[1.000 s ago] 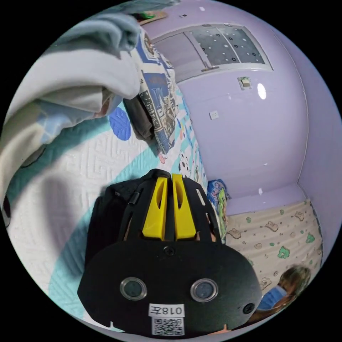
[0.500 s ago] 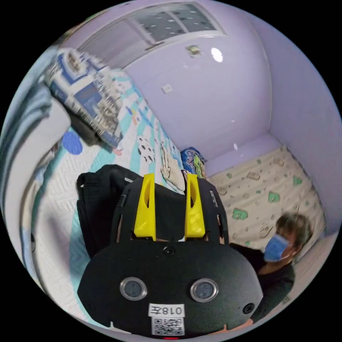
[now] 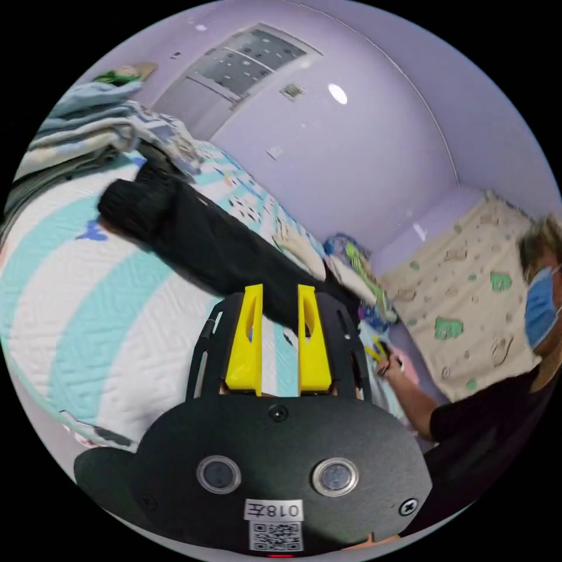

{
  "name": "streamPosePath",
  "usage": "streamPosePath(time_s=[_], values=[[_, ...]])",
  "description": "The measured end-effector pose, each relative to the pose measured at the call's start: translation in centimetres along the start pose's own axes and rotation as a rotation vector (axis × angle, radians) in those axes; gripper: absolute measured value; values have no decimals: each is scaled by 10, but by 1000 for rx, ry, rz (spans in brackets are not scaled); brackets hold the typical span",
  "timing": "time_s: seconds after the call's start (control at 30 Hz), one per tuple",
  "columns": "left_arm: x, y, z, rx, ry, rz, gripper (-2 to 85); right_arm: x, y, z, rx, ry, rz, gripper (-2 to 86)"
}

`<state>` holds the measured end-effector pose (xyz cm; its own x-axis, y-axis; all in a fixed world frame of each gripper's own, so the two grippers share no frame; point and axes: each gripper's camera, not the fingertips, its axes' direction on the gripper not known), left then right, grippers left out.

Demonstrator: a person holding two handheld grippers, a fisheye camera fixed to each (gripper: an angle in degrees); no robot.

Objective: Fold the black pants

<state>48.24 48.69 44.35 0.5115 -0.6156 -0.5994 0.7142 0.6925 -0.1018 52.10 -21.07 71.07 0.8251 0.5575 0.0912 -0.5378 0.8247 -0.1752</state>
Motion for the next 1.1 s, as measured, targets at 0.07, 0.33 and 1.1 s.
streamPosePath(time_s=[0.07,0.33,1.1], values=[[67,-5,49,-152,-25,189,89,3,-10,10,-8,-36,20,131],[195,-31,148,-403,-173,560,94,-14,-57,57,-73,69,-3,131],[117,-92,122,-197,-6,-268,132,18,-70,52,9,-75,30,131]])
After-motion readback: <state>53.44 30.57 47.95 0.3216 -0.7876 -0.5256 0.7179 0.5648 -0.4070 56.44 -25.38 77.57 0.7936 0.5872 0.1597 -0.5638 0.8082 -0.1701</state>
